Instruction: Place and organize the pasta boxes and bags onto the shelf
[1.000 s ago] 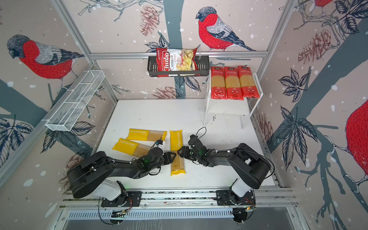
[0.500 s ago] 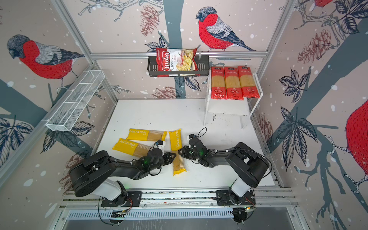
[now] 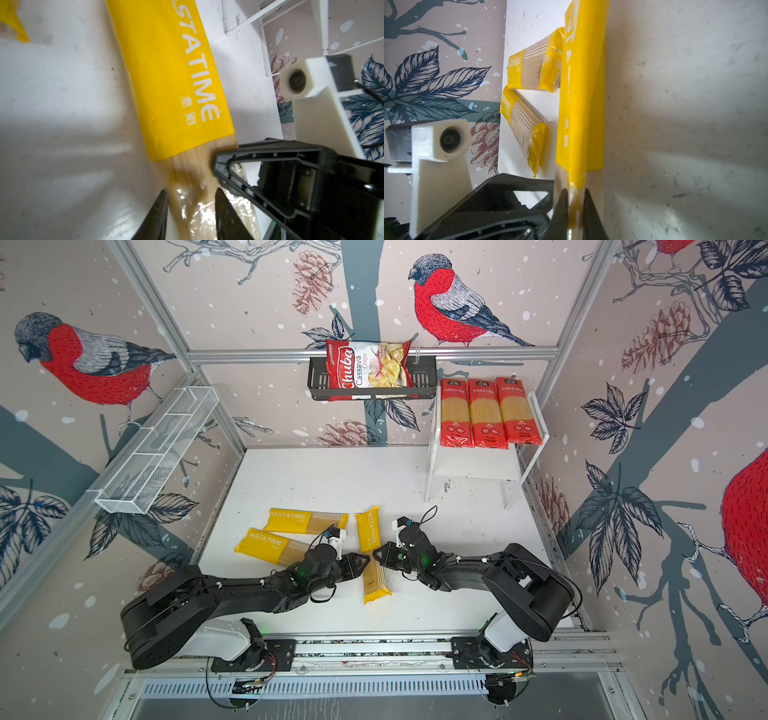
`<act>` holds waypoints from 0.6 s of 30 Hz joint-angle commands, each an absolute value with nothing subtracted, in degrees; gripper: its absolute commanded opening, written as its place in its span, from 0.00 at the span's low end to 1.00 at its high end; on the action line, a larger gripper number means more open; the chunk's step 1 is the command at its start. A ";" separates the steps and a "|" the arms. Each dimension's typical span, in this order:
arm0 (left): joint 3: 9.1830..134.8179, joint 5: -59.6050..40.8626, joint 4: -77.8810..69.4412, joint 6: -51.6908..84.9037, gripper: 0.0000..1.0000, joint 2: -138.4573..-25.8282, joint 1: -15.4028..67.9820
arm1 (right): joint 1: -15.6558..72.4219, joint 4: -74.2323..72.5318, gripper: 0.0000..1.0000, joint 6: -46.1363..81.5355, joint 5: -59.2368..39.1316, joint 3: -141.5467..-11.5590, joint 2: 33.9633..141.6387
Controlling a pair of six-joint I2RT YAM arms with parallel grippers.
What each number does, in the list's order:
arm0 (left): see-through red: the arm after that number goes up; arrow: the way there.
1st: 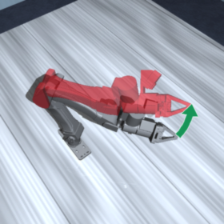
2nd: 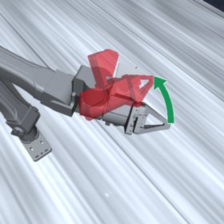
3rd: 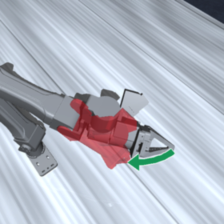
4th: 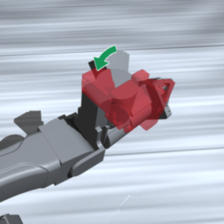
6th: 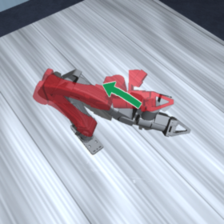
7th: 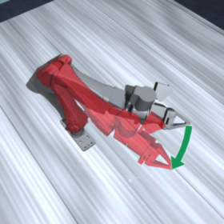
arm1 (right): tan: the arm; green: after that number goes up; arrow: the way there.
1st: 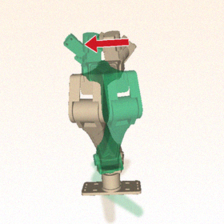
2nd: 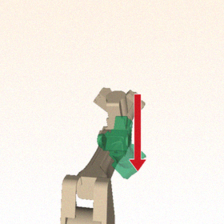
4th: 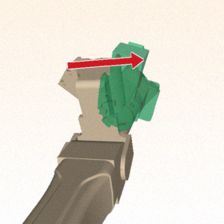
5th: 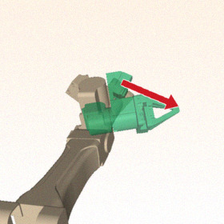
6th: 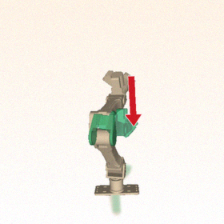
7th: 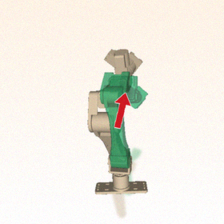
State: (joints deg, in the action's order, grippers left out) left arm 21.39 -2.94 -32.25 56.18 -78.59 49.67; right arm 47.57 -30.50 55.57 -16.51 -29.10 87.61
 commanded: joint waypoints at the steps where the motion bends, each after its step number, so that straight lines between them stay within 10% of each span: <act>1: 22.66 -1.87 -30.98 53.50 0.41 -76.25 49.65 | 47.07 -36.08 0.11 54.84 -18.33 -29.18 85.95; 18: 21.99 -2.12 -25.31 50.71 0.51 -69.05 45.70 | 45.51 -31.01 0.09 53.81 -15.96 -28.53 81.85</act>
State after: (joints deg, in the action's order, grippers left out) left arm 22.15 -1.32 -25.43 51.57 -68.05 45.87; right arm 45.39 -26.87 53.95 -16.21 -28.60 81.97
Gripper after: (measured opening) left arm 0.508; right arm 0.107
